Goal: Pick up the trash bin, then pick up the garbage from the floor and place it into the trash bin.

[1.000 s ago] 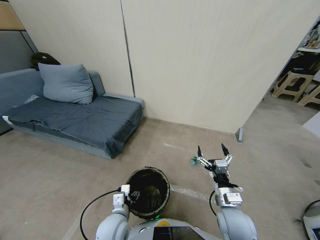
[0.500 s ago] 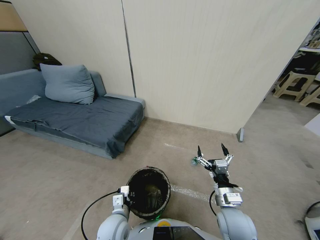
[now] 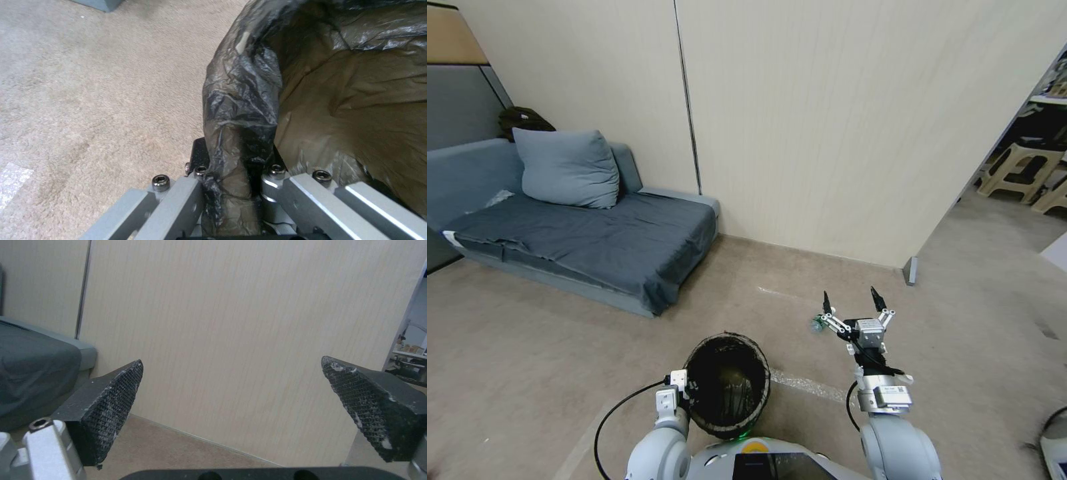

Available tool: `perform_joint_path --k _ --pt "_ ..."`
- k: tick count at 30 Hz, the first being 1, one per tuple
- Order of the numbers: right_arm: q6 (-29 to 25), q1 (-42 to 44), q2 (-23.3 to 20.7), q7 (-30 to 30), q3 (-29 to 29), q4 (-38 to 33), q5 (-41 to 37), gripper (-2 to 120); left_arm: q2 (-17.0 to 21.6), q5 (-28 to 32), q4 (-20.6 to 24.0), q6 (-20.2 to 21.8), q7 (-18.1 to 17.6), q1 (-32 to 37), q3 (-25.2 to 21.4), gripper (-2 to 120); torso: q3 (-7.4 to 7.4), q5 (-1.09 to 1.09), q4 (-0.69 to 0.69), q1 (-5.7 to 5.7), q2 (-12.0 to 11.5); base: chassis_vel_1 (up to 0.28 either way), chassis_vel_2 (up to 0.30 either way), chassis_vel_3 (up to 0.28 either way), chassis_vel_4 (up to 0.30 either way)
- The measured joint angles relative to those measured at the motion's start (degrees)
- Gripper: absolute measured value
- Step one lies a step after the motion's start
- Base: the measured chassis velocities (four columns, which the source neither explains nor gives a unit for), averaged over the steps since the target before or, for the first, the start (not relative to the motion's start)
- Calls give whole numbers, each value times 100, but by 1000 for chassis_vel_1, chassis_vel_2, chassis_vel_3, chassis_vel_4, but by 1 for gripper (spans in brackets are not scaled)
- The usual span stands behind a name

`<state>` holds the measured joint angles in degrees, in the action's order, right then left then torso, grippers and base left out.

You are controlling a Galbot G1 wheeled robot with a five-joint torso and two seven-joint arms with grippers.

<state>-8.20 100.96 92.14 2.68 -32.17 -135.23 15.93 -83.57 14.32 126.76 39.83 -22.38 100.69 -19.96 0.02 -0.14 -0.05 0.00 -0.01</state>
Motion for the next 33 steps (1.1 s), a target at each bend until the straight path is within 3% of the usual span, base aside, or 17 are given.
perform_joint_path --k 7,9,12,15,24,33 --pt "-18 5 0 13 -1 -1 0 100 -53 -300 419 -102 -11 -24 32 1 0 8 0 0 -1 0 0 0 0" --pt "-239 21 0 26 -23 -1 -80 100 -72 -409 581 -182 -17 -41 55 0 0 11 3 0 -1 0 0 0 0" --pt "-376 33 0 34 -45 3 -144 100 -86 -490 736 -358 35 -71 109 0 -1 11 2 0 -1 0 0 0 0" --pt "-418 35 0 36 -52 8 -168 100 -101 -632 899 -807 187 -103 200 0 -1 14 4 0 0 0 0 0 0" --pt "-559 35 0 9 -82 61 -159 100 -115 -719 1270 -1359 479 -75 419 0 -2 14 5 0 0 0 0 0 0" --pt "-596 29 0 10 -82 79 -163 100 -113 -871 1408 -1478 533 -36 447 0 -2 14 5 0 0 0 0 0 0"
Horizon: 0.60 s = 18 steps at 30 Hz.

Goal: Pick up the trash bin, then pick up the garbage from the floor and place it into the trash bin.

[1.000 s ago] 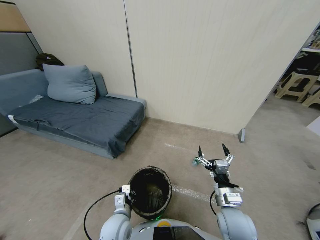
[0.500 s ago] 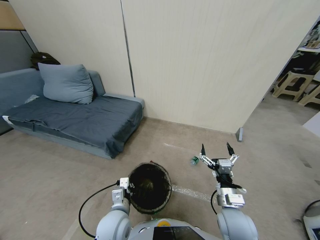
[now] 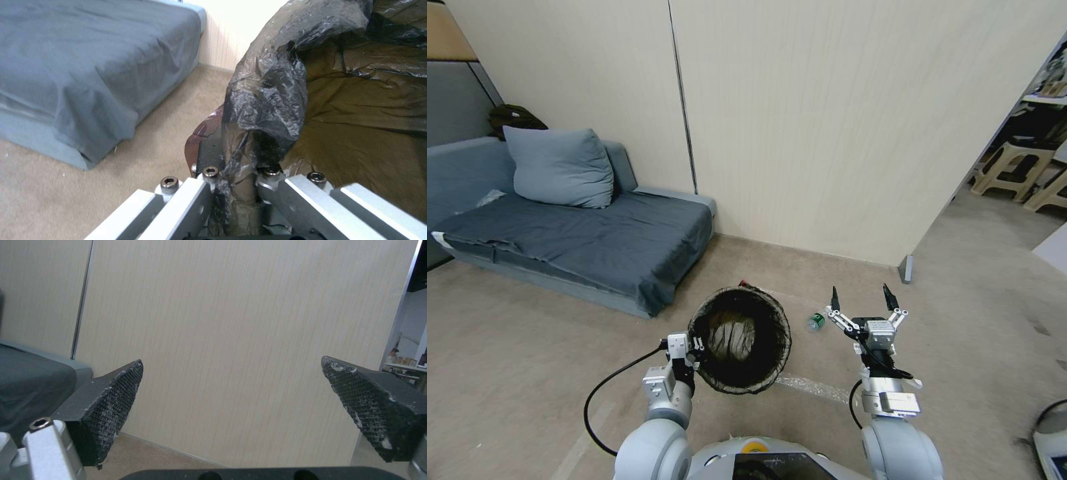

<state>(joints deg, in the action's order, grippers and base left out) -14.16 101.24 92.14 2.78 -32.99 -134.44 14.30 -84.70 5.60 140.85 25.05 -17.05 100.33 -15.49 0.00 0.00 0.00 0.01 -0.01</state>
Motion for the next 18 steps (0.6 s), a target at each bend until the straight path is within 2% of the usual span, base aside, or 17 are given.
perform_joint_path --k 11,18 --pt "-34 -11 0 1 3 56 -9 100 6 -333 -71 -257 -165 -6 -8 0 0 0 0 -1 0 0 0 0 0" --pt "-45 -27 0 -65 4 134 -69 100 1 -372 -88 -271 -198 -2 62 0 0 0 0 -1 0 0 0 0 0"
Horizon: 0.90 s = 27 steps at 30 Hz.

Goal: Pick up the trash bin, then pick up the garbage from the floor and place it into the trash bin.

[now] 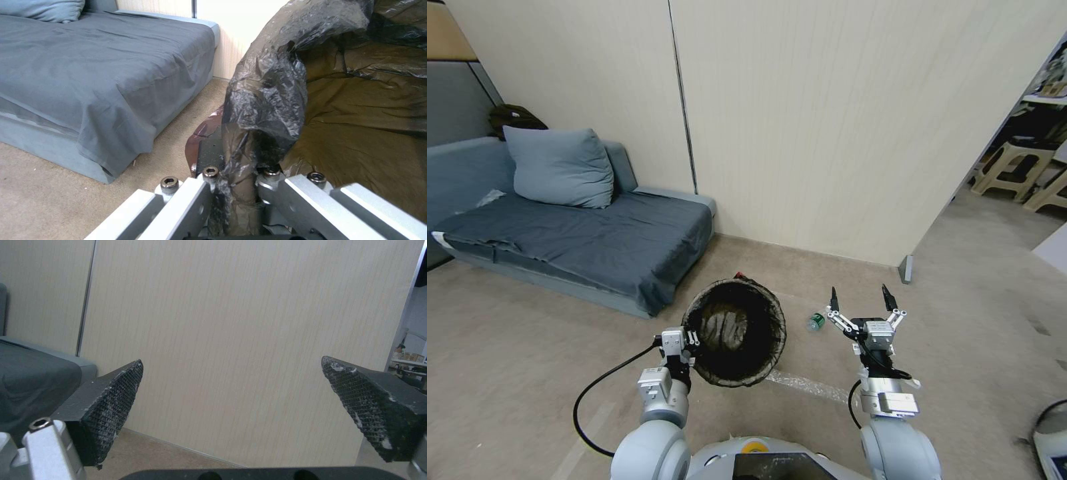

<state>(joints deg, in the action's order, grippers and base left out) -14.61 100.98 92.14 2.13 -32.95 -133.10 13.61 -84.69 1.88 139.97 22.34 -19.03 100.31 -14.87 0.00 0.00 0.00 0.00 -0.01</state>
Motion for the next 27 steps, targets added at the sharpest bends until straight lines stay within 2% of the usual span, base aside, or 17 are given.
perform_joint_path --k 9,21,27 --pt "-6 0 0 -6 -1 11 -5 100 -1 -31 -26 -3 -7 6 -4 0 -1 0 0 0 0 -27 24 25 -29" --pt "-53 -11 0 -23 -2 36 -12 100 -17 -70 -80 -26 -13 -7 12 0 1 0 -1 2 0 -167 179 172 -183" --pt "-154 -21 0 -75 -6 86 -34 100 -3 -75 -80 -28 -25 3 11 0 0 0 0 0 0 -39 42 49 -29"
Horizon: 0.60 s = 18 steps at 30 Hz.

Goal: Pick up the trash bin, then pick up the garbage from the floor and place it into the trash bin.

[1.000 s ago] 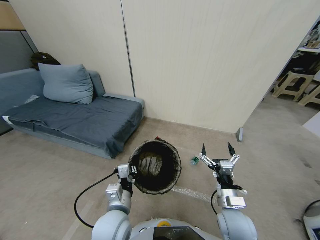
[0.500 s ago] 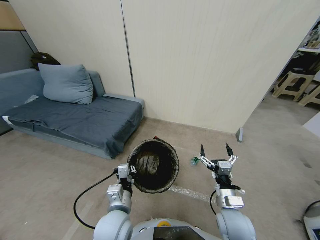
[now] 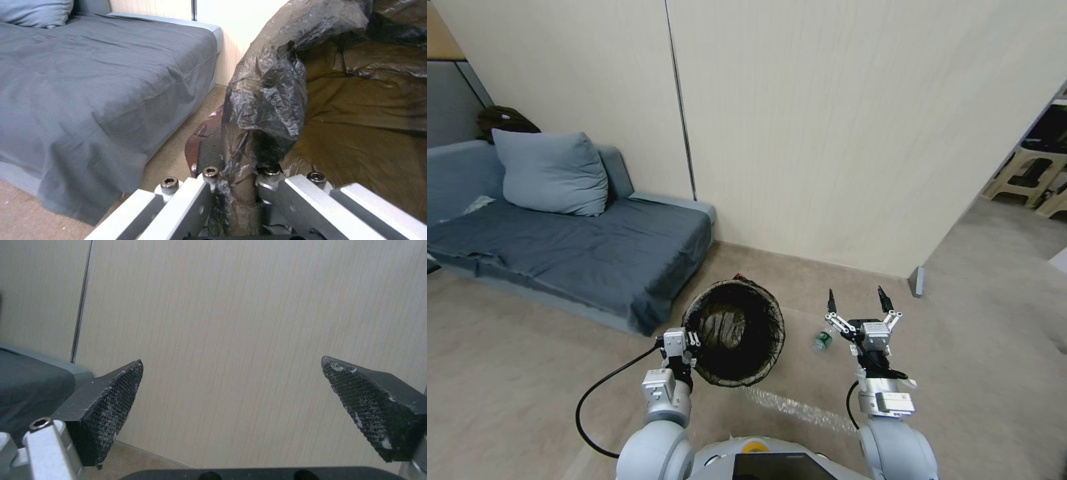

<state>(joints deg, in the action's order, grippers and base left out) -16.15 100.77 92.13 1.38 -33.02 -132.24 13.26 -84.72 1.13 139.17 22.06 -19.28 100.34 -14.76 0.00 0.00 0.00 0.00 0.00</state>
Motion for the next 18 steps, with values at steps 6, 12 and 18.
perform_joint_path --k 6,12,18 --pt "-66 -16 0 -28 6 42 39 100 59 2 37 -5 -6 19 -1 0 0 0 0 0 0 0 0 0 0" --pt "-26 -51 0 -22 11 55 21 100 102 27 67 -37 -8 47 -73 0 0 -1 -1 0 0 0 0 0 0" --pt "786 -461 0 223 56 168 -409 100 122 35 79 -41 -7 100 -133 0 0 0 0 0 0 0 0 0 0"
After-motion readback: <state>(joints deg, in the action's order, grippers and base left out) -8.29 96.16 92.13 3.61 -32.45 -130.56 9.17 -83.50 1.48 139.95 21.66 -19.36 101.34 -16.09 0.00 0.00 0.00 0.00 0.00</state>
